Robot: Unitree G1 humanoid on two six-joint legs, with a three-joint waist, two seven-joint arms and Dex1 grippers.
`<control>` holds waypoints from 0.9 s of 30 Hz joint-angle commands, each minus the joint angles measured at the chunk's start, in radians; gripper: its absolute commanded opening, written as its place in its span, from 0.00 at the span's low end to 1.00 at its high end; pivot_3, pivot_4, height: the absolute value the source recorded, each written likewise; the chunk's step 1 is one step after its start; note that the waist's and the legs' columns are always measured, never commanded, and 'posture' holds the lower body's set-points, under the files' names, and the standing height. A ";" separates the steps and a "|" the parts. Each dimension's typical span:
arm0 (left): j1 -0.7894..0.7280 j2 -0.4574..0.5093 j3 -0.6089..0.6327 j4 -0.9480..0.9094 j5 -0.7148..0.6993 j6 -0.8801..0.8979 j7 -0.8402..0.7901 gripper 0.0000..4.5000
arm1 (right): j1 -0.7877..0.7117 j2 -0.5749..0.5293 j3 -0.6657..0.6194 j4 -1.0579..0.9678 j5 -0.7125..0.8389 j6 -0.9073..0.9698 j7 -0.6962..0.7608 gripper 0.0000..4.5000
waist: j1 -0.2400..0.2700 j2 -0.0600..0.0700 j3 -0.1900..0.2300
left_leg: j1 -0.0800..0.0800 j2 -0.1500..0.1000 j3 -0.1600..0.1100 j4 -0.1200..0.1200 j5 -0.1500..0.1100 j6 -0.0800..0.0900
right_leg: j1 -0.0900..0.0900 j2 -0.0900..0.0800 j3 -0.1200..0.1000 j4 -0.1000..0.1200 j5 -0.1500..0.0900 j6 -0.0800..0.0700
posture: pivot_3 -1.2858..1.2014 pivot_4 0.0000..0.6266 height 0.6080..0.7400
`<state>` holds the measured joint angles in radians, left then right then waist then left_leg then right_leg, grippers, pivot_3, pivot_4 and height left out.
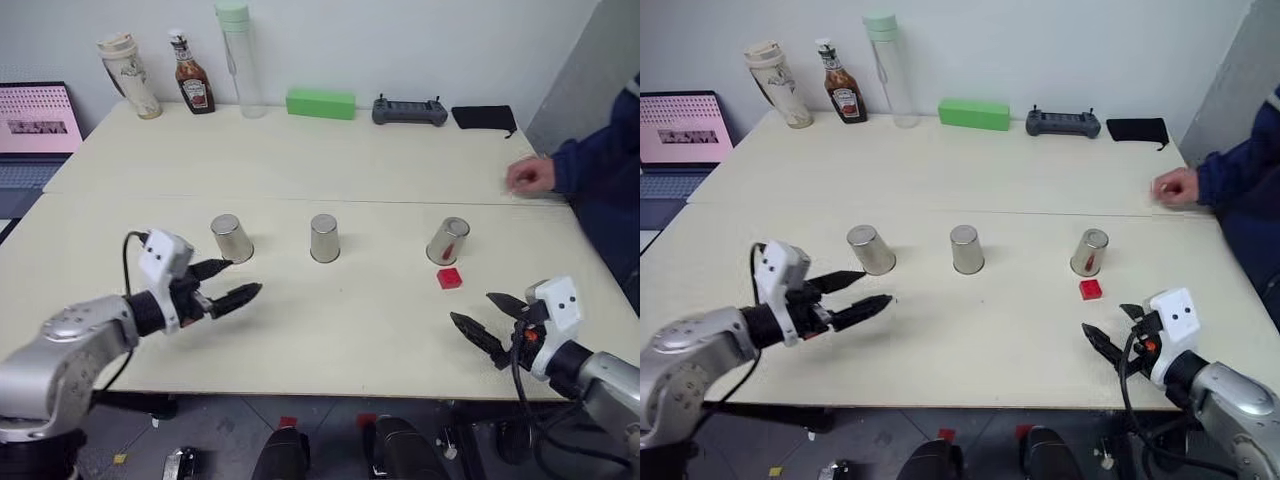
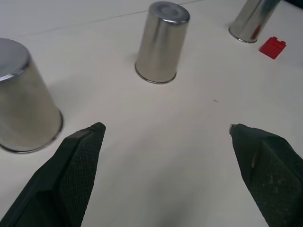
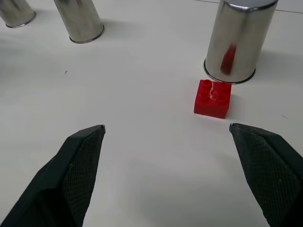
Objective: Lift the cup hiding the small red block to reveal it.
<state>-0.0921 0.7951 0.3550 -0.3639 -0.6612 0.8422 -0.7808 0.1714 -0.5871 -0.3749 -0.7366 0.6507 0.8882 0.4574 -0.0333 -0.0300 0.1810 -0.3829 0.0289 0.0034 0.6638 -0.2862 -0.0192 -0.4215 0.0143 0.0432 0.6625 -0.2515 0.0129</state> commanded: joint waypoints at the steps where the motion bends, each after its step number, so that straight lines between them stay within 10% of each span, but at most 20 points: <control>1: -0.001 0.029 0.008 -0.004 -0.017 -0.020 -0.043 1.00 | -0.031 -0.008 -0.014 0.014 0.010 -0.006 -0.015 0.99 | 0.001 0.000 0.000 | 0.000 0.000 0.000 0.000 0.000 0.000 | 0.000 0.000 0.000 0.000 0.000 0.000 | 0.52 0.24 1.00; 27: -0.047 0.039 -0.030 0.006 -0.014 -0.003 -0.044 1.00 | -0.004 0.004 -0.012 0.009 0.005 -0.032 -0.067 0.99 | 0.003 0.000 0.000 | -0.001 0.000 0.000 0.000 0.000 0.000 | 0.000 0.000 0.000 0.001 0.000 0.000 | 0.52 0.24 1.00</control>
<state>-0.1260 0.8183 0.3147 -0.3484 -0.6644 0.8432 -0.8184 0.1737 -0.5820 -0.3686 -0.7037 0.6483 0.8797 0.3917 -0.0299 -0.0305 0.1811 -0.3832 0.0289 0.0031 0.6637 -0.2861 -0.0193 -0.4214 0.0140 0.0434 0.6632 -0.2515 0.0128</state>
